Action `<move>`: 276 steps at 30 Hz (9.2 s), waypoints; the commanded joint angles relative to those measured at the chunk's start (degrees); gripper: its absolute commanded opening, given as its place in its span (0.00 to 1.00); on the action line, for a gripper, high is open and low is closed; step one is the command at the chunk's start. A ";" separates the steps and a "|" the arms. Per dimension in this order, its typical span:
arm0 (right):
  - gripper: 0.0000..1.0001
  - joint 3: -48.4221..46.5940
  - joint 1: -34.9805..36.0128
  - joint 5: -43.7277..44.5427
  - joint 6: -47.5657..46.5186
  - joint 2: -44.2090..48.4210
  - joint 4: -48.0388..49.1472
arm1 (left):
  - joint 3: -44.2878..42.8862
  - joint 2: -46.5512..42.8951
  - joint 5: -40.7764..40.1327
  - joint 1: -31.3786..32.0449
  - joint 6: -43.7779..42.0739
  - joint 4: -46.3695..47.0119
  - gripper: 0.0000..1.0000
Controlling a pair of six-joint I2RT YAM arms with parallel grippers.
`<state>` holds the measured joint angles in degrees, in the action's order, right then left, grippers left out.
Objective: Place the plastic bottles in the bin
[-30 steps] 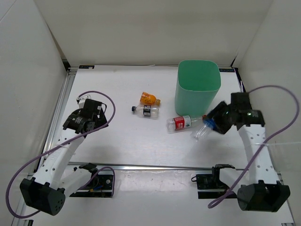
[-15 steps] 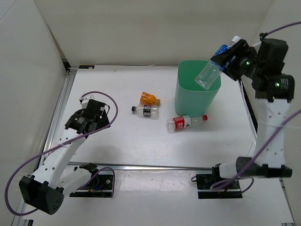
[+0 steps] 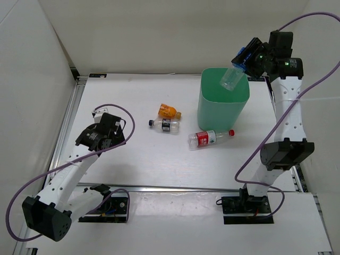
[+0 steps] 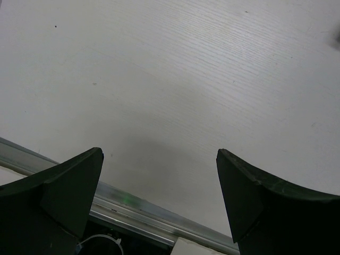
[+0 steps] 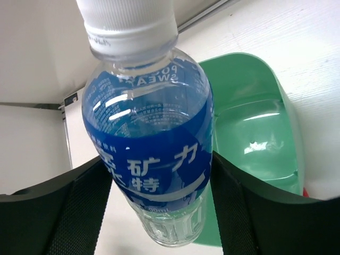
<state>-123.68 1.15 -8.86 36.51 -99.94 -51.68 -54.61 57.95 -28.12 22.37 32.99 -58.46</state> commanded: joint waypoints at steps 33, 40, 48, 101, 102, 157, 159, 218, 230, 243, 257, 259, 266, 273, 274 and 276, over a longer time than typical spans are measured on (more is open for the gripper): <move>1.00 75.83 6.94 21.88 44.83 55.99 0.34 | 1.52 -0.03 1.58 0.31 -2.23 3.96 0.99; 1.00 90.27 6.94 16.33 44.18 50.56 20.47 | 2.05 -0.03 2.19 1.45 -2.23 4.49 0.99; 1.00 86.51 8.95 14.21 44.08 37.37 24.78 | 2.05 0.49 2.10 2.68 -2.23 4.49 0.99; 0.35 82.20 6.85 3.68 22.23 34.17 26.54 | 2.05 3.48 -1.76 2.68 0.05 3.35 0.99; 0.35 81.58 6.85 3.68 20.98 35.76 25.93 | 2.05 3.48 -1.76 2.68 0.05 3.35 0.99; 0.92 16.34 9.84 20.64 -5.32 14.85 20.39 | -25.43 23.95 16.41 -7.69 12.17 0.78 0.90; 0.92 18.81 11.41 20.64 -5.31 18.09 20.39 | -25.99 26.23 23.43 -9.70 17.52 3.77 0.88; 0.99 45.45 9.31 25.21 -11.55 36.92 19.25 | -28.62 59.20 41.92 -0.93 46.72 19.09 0.99; 0.99 47.30 9.31 25.83 -11.02 37.45 19.25 | -27.93 60.44 43.06 -0.40 45.67 18.03 0.73; 0.99 47.30 9.31 24.60 -9.88 36.92 19.25 | -26.16 53.24 43.06 -1.54 40.14 14.69 0.31; 0.99 45.37 9.31 43.29 -3.31 37.98 9.24 | -50.21 42.85 38.40 -2.60 30.64 8.80 0.27; 0.99 45.37 9.31 48.73 -0.06 39.46 6.08 | -58.02 47.48 40.77 -2.60 28.89 8.80 0.27; 0.99 49.58 9.31 57.99 20.60 45.88 -10.71 | -83.04 59.12 48.06 -3.12 28.88 14.23 0.27; 0.99 60.98 8.78 51.08 26.31 55.89 -18.01 | -89.69 65.53 50.62 0.12 31.07 21.18 0.28; 0.99 62.49 8.78 49.57 26.33 56.86 -18.54 | -89.71 66.05 50.62 0.13 31.08 22.06 0.28; 0.99 64.43 8.78 46.76 21.45 59.23 -17.41 | -89.71 66.59 51.14 0.92 31.08 24.60 0.29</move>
<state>-61.19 10.09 41.08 57.95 -43.31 -67.07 -141.82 125.67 20.38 21.45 63.68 -38.46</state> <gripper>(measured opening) 0.995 0.731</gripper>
